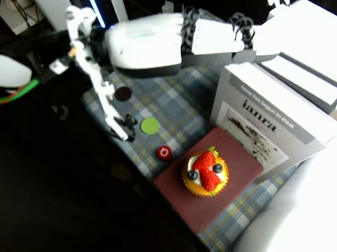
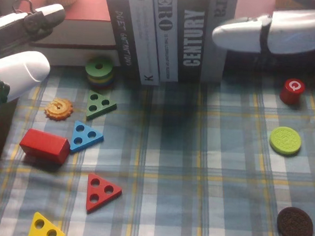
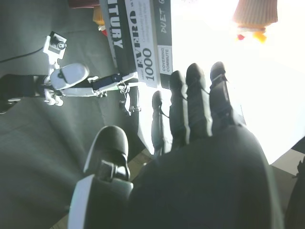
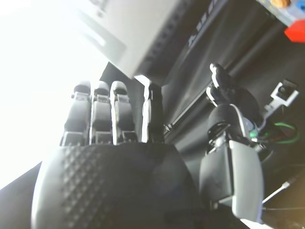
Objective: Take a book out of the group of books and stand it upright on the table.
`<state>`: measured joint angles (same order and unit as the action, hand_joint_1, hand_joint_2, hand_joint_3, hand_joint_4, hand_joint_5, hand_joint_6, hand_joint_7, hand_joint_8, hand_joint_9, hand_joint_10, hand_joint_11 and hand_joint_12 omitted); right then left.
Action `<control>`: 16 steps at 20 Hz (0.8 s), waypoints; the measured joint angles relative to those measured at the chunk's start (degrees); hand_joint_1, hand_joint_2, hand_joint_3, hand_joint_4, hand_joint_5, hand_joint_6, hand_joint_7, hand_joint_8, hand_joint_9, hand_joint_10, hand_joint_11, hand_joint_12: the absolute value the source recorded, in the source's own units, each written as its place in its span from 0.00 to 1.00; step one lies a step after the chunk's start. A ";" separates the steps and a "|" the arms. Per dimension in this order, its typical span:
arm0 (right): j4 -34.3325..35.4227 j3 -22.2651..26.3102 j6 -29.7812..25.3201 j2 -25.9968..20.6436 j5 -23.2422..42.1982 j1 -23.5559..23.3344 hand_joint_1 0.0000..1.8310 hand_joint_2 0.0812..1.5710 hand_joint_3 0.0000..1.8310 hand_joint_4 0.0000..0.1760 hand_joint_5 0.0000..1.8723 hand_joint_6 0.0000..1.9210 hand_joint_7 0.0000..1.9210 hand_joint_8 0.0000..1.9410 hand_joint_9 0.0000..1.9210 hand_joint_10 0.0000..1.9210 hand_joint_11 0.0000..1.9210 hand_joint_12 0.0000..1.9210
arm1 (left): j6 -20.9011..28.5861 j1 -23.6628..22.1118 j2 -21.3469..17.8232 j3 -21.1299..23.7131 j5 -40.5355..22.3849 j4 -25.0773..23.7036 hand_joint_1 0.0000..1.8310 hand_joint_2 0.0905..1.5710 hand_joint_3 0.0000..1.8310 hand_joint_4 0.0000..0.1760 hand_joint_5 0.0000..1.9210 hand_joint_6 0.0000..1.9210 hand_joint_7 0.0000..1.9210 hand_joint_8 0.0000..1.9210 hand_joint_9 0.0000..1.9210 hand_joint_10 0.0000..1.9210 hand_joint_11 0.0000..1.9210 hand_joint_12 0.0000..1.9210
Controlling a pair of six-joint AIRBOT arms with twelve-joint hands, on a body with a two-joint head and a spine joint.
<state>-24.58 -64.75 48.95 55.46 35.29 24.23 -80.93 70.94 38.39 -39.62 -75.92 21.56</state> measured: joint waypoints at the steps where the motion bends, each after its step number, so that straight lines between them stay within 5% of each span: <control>1: 0.39 0.50 -0.04 -0.57 1.05 0.85 0.00 0.67 0.00 1.00 0.21 0.00 0.04 0.00 0.00 0.00 0.00 0.00 | 0.02 0.00 0.00 0.00 -0.17 0.00 0.03 0.86 0.00 0.89 0.14 0.00 0.17 0.00 0.12 0.00 0.03 0.02; 3: 0.59 1.46 -0.09 -1.55 2.14 1.95 0.00 0.68 0.00 1.00 0.22 0.00 0.04 0.00 0.00 0.00 0.00 0.00 | 0.20 0.02 0.00 0.00 -0.46 0.00 0.04 0.86 0.00 0.94 0.13 0.00 0.17 0.00 0.12 0.00 0.03 0.02; 8: 1.22 5.66 -0.13 -5.22 8.44 7.91 0.00 0.70 0.00 0.97 0.26 0.00 0.04 0.00 0.00 0.00 0.00 0.00 | 1.29 1.18 0.00 0.24 -1.03 0.26 0.02 0.87 0.00 0.87 0.14 0.00 0.17 0.00 0.12 0.00 0.03 0.02; 10: 1.31 7.54 -0.15 -6.84 10.75 10.05 0.00 0.72 0.01 0.75 0.27 0.01 0.06 0.01 0.00 0.00 0.00 0.00 | 1.33 1.55 -0.02 0.28 -1.33 0.59 0.04 0.87 0.00 0.88 0.14 0.00 0.17 0.00 0.12 0.00 0.03 0.02; 13: -0.72 9.64 -1.33 -8.81 13.16 12.72 0.02 0.74 0.01 0.98 0.28 0.00 0.07 0.01 0.00 0.00 0.00 0.00 | 1.51 2.21 -0.02 0.55 -2.14 0.79 0.05 0.87 0.00 0.83 0.14 0.00 0.17 0.00 0.12 0.00 0.03 0.02; 15: -3.17 10.12 -4.63 -9.33 14.95 14.32 0.07 0.75 0.01 1.00 0.29 0.00 0.05 0.00 0.00 0.00 0.00 0.00 | 1.57 2.56 -0.02 0.83 -2.47 1.20 0.06 0.87 0.00 0.87 0.14 0.00 0.17 0.00 0.13 0.00 0.04 0.03; 16: -4.15 10.51 -5.79 -9.57 15.96 15.23 0.15 0.76 0.00 0.87 0.29 0.00 0.03 0.00 0.00 0.00 0.00 0.00 | 1.55 2.56 -0.02 0.83 -2.56 1.38 0.06 0.87 0.00 0.89 0.14 0.00 0.18 0.00 0.13 0.00 0.04 0.03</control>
<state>-28.73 -54.24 43.16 45.89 51.24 39.46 -79.37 73.49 38.37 -38.79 -78.48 22.94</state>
